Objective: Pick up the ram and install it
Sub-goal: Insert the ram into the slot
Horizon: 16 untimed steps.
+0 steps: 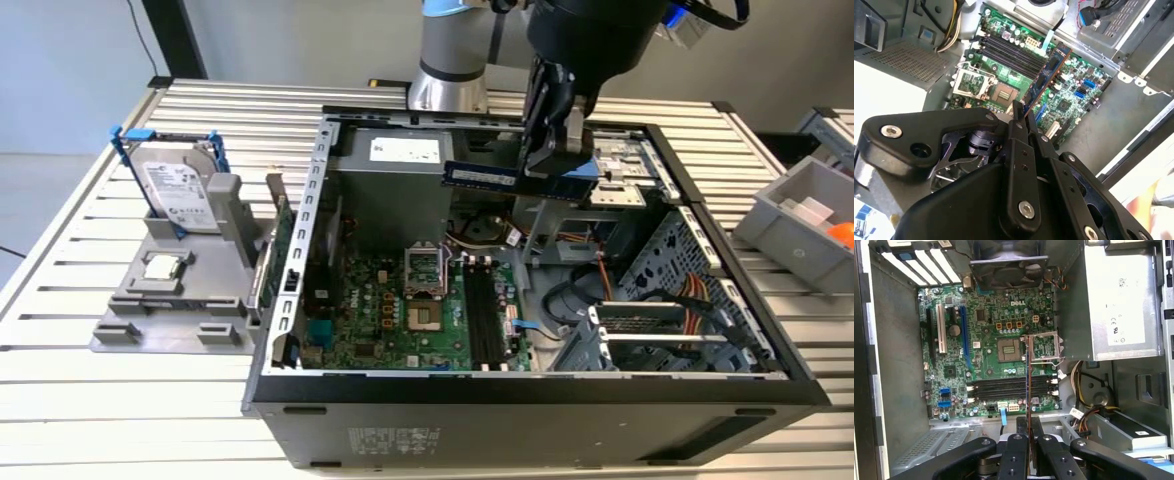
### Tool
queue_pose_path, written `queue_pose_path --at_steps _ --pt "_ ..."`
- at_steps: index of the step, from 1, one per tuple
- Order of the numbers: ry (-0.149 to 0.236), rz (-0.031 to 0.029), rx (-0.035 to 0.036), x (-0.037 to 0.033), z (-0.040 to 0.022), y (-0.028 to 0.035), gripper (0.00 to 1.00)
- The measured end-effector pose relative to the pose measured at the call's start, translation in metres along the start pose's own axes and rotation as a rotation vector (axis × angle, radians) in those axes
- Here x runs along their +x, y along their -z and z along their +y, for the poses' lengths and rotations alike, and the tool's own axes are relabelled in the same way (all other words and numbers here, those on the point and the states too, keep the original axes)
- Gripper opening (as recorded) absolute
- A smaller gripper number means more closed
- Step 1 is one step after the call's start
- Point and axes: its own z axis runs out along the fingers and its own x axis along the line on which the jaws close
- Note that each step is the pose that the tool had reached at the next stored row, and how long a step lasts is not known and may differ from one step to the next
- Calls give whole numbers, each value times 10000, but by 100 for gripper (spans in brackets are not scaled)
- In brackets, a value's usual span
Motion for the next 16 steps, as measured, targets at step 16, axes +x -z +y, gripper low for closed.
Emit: queue_pose_path --at_steps 16 --pt "854 42 -13 -57 -13 0 0"
